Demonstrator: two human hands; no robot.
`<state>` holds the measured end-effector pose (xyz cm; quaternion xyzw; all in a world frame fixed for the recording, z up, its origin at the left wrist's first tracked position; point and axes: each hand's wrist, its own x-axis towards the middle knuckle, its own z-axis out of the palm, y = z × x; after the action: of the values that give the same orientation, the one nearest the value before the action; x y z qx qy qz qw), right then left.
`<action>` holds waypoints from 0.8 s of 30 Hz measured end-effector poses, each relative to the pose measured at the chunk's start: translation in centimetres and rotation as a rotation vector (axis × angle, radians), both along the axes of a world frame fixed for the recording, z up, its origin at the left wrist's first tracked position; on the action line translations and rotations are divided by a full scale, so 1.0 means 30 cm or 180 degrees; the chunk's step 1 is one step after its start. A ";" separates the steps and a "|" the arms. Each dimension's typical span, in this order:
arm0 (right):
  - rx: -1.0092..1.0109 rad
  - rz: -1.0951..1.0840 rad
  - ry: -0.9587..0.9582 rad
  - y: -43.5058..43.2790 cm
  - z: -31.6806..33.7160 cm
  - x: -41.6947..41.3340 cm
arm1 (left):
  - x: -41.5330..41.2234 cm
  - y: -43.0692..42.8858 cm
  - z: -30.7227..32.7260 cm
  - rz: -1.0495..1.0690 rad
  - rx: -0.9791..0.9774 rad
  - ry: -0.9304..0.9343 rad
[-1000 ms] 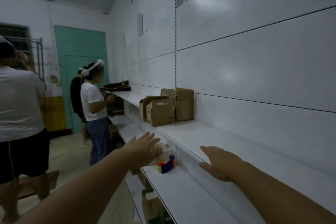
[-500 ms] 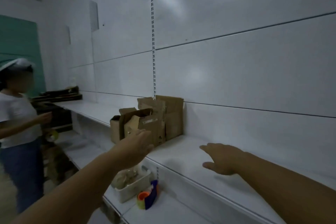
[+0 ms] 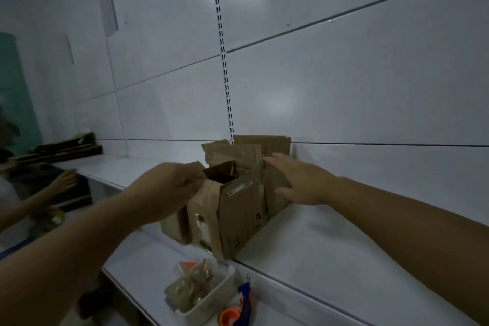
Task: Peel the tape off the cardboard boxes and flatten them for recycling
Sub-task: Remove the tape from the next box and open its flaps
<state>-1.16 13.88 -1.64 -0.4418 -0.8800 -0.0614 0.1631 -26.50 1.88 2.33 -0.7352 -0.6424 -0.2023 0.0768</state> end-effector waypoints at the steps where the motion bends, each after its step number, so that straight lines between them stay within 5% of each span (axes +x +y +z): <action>1: 0.0078 0.0007 0.0129 0.018 0.007 -0.026 | -0.024 0.019 -0.003 -0.0074 0.0025 -0.0007; 7: 0.0337 0.0403 0.0210 0.045 0.026 -0.197 | -0.075 0.166 -0.005 -0.0566 -0.0082 -0.0333; 14: 0.0556 -0.0021 0.0196 0.034 -0.039 -0.238 | -0.120 0.350 0.091 -0.1653 -0.0002 -0.0672; 17: 0.0464 -0.0177 0.0676 -0.026 -0.043 -0.191 | -0.105 0.401 0.124 -0.2103 -0.0095 -0.1191; 24: 0.0298 -0.0961 0.2147 -0.164 -0.044 -0.017 | 0.016 0.441 0.089 -0.2681 -0.0755 -0.0299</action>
<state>-1.67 8.98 -2.96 -0.5540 -0.6980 0.0241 0.4530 -26.01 15.12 5.01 -0.9267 -0.3082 -0.1741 -0.1265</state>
